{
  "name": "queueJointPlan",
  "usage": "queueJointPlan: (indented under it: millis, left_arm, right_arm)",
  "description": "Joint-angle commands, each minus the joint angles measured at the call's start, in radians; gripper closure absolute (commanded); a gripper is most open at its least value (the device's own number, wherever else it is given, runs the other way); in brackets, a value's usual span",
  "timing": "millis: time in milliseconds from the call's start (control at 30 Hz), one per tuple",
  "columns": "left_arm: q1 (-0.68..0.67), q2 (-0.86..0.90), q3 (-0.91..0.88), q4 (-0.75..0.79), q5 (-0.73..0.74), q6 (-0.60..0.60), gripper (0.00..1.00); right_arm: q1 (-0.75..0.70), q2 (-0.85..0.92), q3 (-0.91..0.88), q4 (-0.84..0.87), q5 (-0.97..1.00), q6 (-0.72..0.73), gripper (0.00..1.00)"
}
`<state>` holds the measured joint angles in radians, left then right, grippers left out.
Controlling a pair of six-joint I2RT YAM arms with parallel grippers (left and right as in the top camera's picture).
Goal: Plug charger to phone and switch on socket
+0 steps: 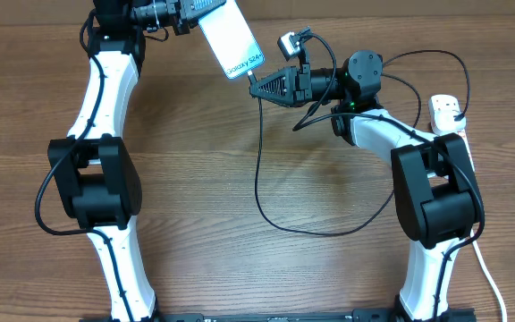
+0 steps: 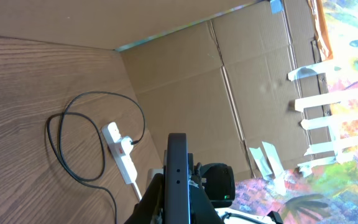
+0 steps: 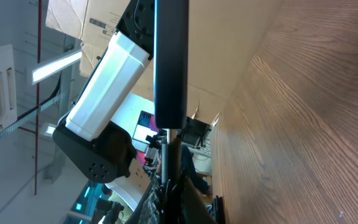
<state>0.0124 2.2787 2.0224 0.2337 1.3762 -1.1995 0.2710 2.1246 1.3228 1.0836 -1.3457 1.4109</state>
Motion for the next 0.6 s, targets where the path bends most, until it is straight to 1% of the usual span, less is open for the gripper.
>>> queueJointPlan:
  millis: [0, 567]
  left_arm:
    - [-0.016, -0.003, 0.016, 0.011, 0.007, -0.021, 0.96]
    - [-0.029, -0.003, 0.016, 0.011, 0.006, -0.020, 0.96]
  right_arm:
    - [0.003, -0.007, 0.012, 0.008, 0.010, 0.002, 0.96]
    - [0.003, -0.007, 0.012, 0.008, 0.011, 0.003, 0.96]
